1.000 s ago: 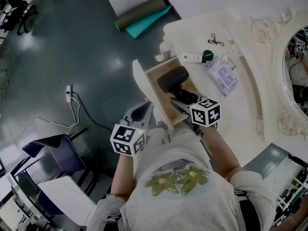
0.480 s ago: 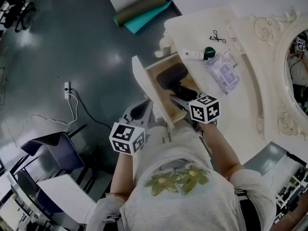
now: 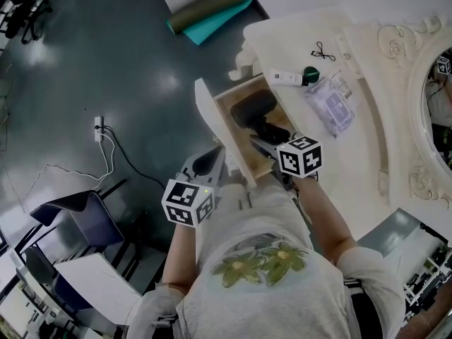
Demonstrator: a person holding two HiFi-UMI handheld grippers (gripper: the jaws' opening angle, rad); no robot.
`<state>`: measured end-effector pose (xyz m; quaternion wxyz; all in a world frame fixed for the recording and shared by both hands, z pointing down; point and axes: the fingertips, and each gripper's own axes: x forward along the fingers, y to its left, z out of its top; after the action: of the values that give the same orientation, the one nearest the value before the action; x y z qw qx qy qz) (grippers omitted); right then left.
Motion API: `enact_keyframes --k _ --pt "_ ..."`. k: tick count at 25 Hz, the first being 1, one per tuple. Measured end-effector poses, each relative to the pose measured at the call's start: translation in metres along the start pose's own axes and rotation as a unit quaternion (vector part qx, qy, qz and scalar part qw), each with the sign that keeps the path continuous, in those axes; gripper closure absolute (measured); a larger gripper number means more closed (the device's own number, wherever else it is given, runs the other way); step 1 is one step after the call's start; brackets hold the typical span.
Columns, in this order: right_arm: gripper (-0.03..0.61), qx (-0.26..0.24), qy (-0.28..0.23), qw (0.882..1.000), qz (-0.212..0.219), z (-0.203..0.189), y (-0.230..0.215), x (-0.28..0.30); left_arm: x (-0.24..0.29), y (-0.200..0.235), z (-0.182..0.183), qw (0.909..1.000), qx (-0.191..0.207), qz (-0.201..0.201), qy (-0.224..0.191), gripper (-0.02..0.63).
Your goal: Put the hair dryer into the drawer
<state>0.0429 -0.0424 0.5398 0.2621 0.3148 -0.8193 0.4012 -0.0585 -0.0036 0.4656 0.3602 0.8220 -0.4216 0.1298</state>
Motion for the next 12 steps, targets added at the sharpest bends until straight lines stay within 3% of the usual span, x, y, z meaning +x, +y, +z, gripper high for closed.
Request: enact_keyframes --k 12 --pt "0.325 0.004 0.009 1.000 0.000 -0.0074 -0.0106 0.0087 0.0032 0.0035 -0.0107 0.9999 -0.011 0.008 0.008 0.604"
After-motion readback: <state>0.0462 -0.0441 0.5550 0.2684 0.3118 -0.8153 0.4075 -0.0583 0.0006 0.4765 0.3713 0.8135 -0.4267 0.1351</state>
